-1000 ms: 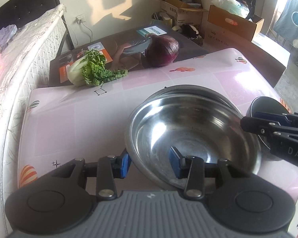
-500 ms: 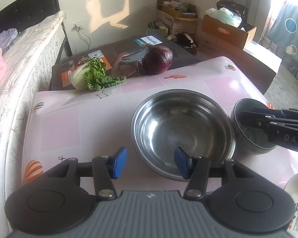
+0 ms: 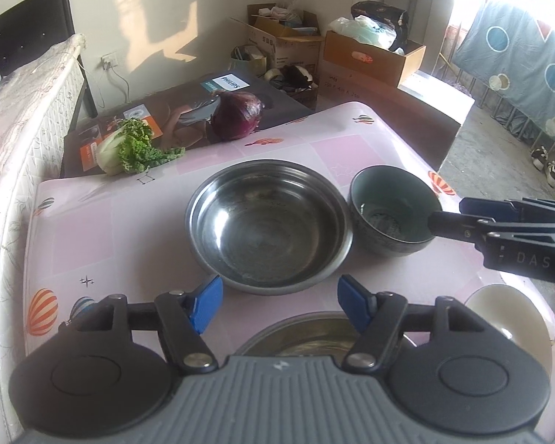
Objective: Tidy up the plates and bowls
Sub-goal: 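Grasp the rim of the dark green ceramic bowl with the right tool, then lift the green bowl with the right tool and carry it over the steel bowl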
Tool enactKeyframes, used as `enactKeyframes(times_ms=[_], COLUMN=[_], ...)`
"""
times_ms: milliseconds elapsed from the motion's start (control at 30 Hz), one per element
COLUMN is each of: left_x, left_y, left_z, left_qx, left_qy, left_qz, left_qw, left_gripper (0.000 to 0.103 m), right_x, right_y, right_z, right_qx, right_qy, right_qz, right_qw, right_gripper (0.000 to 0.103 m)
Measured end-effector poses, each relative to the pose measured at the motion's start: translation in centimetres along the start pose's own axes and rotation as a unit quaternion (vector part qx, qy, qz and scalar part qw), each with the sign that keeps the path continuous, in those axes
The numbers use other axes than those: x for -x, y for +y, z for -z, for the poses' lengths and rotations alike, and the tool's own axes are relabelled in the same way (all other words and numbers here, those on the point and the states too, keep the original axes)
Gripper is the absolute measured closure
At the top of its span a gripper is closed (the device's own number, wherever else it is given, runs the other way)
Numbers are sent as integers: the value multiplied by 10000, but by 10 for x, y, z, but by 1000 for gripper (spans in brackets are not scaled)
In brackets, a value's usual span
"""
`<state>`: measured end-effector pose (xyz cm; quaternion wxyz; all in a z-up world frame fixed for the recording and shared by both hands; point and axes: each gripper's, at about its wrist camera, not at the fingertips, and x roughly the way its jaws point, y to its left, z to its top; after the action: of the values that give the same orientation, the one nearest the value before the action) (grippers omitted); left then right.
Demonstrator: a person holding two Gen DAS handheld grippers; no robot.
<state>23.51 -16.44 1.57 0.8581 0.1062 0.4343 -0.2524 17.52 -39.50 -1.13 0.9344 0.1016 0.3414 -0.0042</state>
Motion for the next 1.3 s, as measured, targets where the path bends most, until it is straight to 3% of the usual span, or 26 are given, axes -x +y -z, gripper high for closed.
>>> enactKeyframes(times_ms=[267, 400, 600, 767, 1067, 1300], left_x=[-13, -28, -52, -74, -95, -105], left_y=[-24, -34, -52, -52, -54, -56], left_z=[-2, -7, -20, -34, -41, -44], left_qx=[148, 227, 248, 578, 847, 1097], left_qy=[-27, -30, 8, 254, 468, 654], left_qz=[419, 499, 536, 656, 569, 752], left_qw=[9990, 9985, 9983, 9958, 9937, 9890], left_gripper=[33, 38, 54, 73, 74, 78], right_x=[32, 29, -1, -36, -82, -94], right_y=[-26, -47, -74, -83, -105, -108], right_z=[8, 7, 3, -6, -10, -8], right_qx=[-244, -511, -833, -871, -1177, -1338], right_qy=[-30, 60, 242, 390, 704, 795], right_qz=[199, 220, 158, 134, 98, -207], right_qw=[9995, 9984, 9961, 9953, 9905, 9876], right_gripper=[50, 50, 52, 56, 69, 91])
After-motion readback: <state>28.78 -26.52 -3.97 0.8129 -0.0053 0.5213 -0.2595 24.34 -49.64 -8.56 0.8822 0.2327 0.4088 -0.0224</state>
